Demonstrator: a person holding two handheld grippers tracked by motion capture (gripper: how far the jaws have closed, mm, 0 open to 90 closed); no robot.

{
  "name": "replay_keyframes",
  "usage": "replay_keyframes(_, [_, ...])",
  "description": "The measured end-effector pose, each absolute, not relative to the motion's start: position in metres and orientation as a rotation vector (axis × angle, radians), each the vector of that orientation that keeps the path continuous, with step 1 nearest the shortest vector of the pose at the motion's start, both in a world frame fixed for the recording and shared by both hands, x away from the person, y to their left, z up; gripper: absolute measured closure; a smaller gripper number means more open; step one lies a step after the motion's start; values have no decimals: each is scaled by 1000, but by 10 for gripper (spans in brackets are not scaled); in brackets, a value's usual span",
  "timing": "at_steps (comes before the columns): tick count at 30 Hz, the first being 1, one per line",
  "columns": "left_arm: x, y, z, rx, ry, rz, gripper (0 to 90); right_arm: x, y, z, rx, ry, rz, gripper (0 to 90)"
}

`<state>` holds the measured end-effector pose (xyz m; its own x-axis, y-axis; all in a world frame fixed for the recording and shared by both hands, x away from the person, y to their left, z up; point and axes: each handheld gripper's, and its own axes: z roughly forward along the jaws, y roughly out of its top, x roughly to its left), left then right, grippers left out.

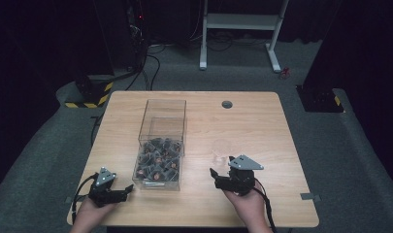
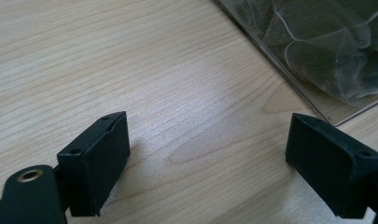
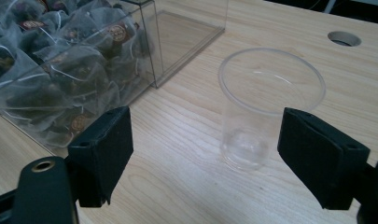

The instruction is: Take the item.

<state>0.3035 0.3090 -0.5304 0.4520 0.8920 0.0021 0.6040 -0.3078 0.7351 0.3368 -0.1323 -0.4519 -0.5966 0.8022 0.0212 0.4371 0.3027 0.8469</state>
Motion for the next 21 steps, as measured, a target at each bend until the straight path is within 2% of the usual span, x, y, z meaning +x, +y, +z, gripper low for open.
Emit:
replay_keyframes(14, [303,309,-530,2029,1247,549,142,337,-108,-441,1045,2209,1250,195])
replay_keyframes(21, [303,309,-530,2028,1246,551,143,334,-90,-438,988,2247,1258,243])
